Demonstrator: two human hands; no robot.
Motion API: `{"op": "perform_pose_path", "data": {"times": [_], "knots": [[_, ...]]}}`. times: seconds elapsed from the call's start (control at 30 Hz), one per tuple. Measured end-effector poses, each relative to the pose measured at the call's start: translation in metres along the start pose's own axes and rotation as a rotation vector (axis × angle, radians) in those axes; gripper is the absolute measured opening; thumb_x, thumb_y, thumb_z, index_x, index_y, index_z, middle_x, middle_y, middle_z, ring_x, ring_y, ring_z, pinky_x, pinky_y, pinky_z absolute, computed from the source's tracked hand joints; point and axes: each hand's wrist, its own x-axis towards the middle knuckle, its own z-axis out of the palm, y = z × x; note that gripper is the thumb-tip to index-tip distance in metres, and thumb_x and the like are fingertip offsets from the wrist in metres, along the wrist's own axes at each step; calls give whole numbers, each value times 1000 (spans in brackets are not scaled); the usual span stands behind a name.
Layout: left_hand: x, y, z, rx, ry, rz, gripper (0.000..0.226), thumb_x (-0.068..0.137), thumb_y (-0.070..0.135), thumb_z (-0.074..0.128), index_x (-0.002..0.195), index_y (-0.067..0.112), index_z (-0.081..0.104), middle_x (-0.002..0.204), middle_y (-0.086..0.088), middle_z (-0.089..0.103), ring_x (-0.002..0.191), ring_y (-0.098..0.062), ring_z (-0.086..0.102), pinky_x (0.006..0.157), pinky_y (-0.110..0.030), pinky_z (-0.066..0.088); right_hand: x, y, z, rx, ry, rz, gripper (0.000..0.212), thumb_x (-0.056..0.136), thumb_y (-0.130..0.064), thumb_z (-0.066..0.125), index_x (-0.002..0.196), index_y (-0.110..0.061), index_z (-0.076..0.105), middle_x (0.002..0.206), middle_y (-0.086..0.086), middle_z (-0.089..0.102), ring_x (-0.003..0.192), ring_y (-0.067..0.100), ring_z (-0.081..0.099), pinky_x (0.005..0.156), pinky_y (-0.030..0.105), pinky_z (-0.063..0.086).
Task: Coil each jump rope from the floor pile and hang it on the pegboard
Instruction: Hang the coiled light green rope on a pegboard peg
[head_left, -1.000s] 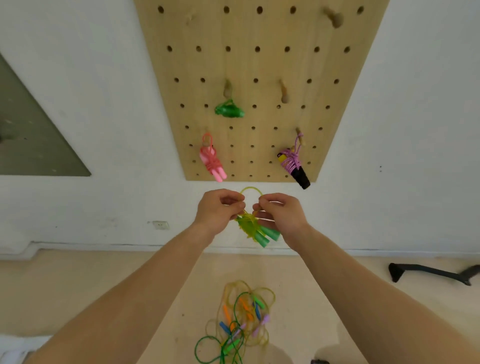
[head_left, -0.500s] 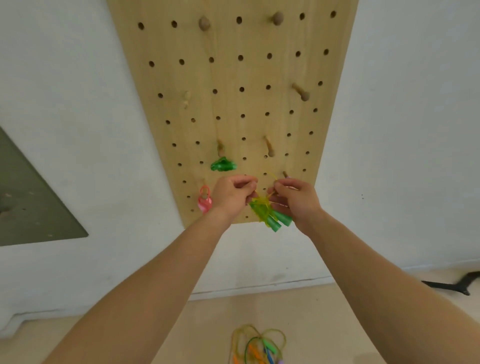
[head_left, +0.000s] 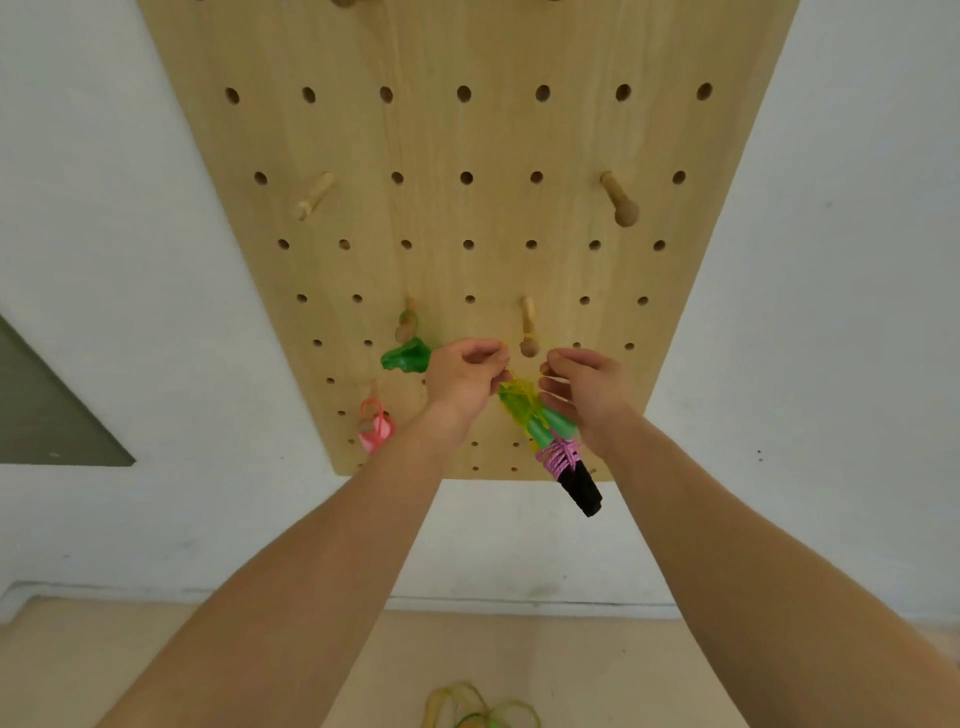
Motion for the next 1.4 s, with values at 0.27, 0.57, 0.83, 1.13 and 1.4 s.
{"op": "perform_pose_path", "data": {"times": [0.27,0.57,0.83,1.13,1.4], "knots": [[44,-11,25,39,67,-29,15,92,11,69,107,9,71,89,-5,71,69,-10,65,58,-16,53,49,-2,-2,-63,-13,-1,5,92,-12,67,98,-13,68,87,7,71,75,19,67,70,31,60],[68,-14,39,161,97,23,10,89,13,73,96,19,73,95,-4,73,92,-22,69,84,-38,60,74,0,1,-248,-43,-59,6,92,-11,66,92,-16,68,91,5,71,72,17,65,70,36,60],[61,-12,19,338,97,70,29,94,18,64,123,17,69,116,1,69,105,-14,63,99,-32,51,68,-1,-10,-420,-24,-32,18,93,-11,59,109,-15,67,101,10,71,75,19,65,67,33,56],[15,3,-47,625,-105,84,40,95,24,62,133,13,60,126,-2,64,109,-18,60,97,-30,48,12,-20,-2,-728,61,-139,22,92,-11,56,109,-12,68,102,6,66,100,29,67,88,44,58],[-46,14,-128,867,-211,176,43,94,33,60,133,15,60,118,0,65,101,-16,62,93,-29,47,-78,-11,35,-1103,43,-231,34,93,-21,54,125,-15,65,118,5,65,105,23,61,83,31,48]]}}
